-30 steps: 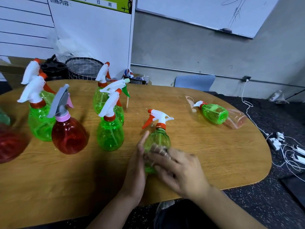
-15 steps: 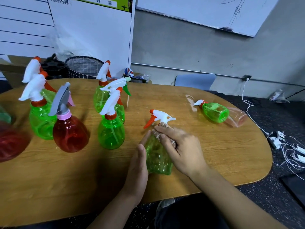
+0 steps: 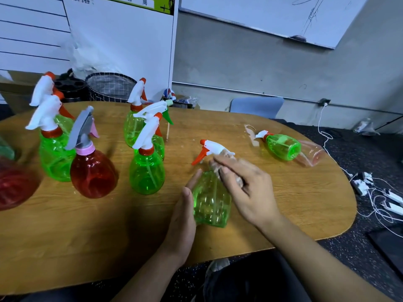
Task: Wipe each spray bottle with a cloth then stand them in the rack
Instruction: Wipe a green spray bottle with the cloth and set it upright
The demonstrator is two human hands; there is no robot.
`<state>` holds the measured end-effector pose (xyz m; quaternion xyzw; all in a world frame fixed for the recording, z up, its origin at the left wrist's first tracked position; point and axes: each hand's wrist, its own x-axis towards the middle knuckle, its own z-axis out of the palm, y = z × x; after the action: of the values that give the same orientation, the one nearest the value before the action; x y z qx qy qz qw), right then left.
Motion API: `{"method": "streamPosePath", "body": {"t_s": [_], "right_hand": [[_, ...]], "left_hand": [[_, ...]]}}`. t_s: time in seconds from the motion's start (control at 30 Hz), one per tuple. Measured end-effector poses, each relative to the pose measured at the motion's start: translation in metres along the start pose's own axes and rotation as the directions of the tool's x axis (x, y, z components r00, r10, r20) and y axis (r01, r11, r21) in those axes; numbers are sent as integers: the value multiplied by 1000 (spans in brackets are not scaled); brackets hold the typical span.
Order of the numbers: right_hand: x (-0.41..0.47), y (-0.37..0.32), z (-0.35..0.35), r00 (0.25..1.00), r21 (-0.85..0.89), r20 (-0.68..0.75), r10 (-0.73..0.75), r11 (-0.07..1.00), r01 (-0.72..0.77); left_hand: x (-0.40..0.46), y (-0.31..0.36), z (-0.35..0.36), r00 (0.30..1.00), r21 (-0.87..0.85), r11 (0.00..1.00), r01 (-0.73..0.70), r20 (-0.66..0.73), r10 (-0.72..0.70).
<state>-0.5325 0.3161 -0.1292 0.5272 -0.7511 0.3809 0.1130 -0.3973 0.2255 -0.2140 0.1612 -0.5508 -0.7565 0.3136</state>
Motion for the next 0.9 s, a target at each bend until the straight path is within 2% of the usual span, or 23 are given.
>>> {"method": "streamPosePath", "body": {"t_s": [0.07, 0.2, 0.33, 0.47, 0.57, 0.63, 0.73, 0.8, 0.9], "right_hand": [[9, 5, 8, 997, -20, 22, 77, 997, -76], [-7, 7, 22, 997, -30, 45, 61, 998, -60], [-28, -1, 16, 996, -33, 40, -84, 996, 86], [-52, -7, 14, 951, -71, 116, -287, 952, 296], [-61, -9, 11, 924, -21, 169, -344, 936, 352], [-55, -8, 7, 943, 36, 125, -308, 951, 306], [-24, 0, 5, 999, 96, 14, -47, 994, 45], [-4, 5, 9, 996, 58, -10, 86, 995, -86], [1, 7, 20, 993, -15, 48, 107, 994, -106]], "left_hand": [[0, 0, 0, 1000, 5, 1000, -2, -14, 3], [-2, 4, 0, 1000, -52, 998, 27, 5, -27], [-3, 7, 2, 999, -60, 998, 32, 11, -31], [-2, 10, 3, 999, -114, 992, 43, 18, -42], [-2, 12, 2, 999, -138, 989, 43, 18, -41], [-2, 12, 2, 999, -121, 992, 47, 28, -44], [-2, 8, 3, 999, -87, 995, 45, 18, -43], [-2, 7, 3, 999, -69, 997, 33, -8, -34], [-2, 7, 2, 998, -90, 994, 55, 8, -55]]}}
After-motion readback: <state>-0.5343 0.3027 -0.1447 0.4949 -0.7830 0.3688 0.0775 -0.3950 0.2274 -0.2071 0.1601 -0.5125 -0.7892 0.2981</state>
